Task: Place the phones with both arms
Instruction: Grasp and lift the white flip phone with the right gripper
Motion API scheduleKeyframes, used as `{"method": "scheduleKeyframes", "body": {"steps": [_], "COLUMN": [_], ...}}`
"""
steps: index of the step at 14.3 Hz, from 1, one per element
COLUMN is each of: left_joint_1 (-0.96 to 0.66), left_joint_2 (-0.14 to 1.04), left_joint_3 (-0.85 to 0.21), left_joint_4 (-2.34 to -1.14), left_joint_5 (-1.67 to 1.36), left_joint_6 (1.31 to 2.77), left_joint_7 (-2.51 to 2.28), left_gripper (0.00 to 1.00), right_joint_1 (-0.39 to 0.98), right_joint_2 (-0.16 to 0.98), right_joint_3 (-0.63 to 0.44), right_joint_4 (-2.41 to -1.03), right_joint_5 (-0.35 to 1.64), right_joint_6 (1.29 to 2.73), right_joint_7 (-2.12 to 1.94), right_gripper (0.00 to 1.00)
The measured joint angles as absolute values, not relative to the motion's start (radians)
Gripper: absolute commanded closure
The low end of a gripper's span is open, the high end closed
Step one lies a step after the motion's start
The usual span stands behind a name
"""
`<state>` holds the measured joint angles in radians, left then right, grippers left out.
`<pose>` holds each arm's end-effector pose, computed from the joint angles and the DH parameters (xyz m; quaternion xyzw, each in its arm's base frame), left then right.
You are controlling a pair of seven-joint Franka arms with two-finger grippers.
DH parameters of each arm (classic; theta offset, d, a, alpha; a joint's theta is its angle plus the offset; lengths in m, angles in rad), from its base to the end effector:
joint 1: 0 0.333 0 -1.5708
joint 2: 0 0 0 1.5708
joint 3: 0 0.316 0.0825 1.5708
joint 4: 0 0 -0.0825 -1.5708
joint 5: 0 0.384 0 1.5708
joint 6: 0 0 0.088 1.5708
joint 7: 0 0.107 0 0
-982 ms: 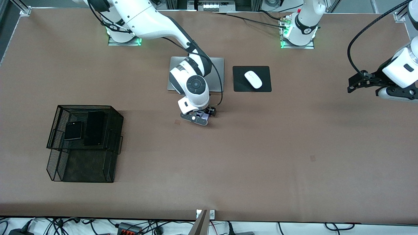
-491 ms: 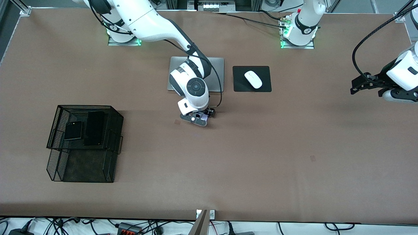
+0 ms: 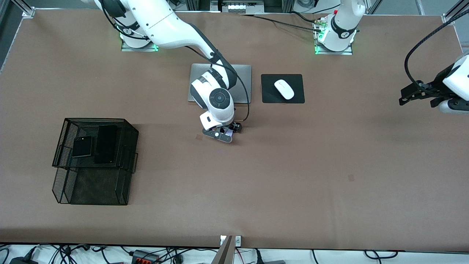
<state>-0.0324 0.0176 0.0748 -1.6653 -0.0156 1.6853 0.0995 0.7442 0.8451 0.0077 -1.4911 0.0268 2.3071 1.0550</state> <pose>0.5667 0.0222 0.5798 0.9996 -0.0277 0.0017 0.0070 0.5188 0.4847 0.1650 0.9867 -0.1612 -0.0190 0.0036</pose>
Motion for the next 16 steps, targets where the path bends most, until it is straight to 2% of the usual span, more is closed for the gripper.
{"method": "scheduleKeyframes", "body": {"steps": [1, 2, 3, 6, 10, 13, 16], "left_joint_1": [-0.037, -0.04, -0.041, -0.042, -0.042, -0.042, -0.042], "left_joint_2": [0.018, 0.018, 0.018, 0.018, 0.018, 0.018, 0.018], "left_joint_3": [0.072, 0.068, 0.065, 0.062, 0.062, 0.062, 0.063], "left_joint_4": [-1.658, -1.654, -1.652, -1.652, -1.652, -1.652, -1.652], "left_joint_5": [-0.01, -0.006, -0.004, -0.003, -0.002, -0.002, -0.002], "left_joint_6": [1.685, 1.685, 1.685, 1.685, 1.685, 1.683, 1.682], "left_joint_7": [0.1, 0.1, 0.1, 0.1, 0.1, 0.1, 0.1], "left_gripper": [0.0, 0.0, 0.0, 0.0, 0.0, 0.0, 0.0], "right_joint_1": [0.745, 0.745, 0.745, 0.739, 0.693, 0.602, 0.479], "right_joint_2": [0.842, 0.84, 0.84, 0.836, 0.765, 0.709, 0.685], "right_joint_3": [0.008, 0.007, 0.003, -0.021, -0.082, -0.112, -0.133], "right_joint_4": [-1.489, -1.488, -1.488, -1.45, -1.368, -1.326, -1.317], "right_joint_5": [0.027, 0.026, 0.026, 0.025, 0.025, 0.025, 0.025], "right_joint_6": [2.306, 2.307, 2.309, 2.305, 2.16, 2.057, 2.017], "right_joint_7": [1.054, 1.052, 1.049, 1.027, 0.909, 0.753, 0.53], "right_gripper": [0.64, 0.74, 0.78, 0.79, 0.79, 0.79, 0.79]}}
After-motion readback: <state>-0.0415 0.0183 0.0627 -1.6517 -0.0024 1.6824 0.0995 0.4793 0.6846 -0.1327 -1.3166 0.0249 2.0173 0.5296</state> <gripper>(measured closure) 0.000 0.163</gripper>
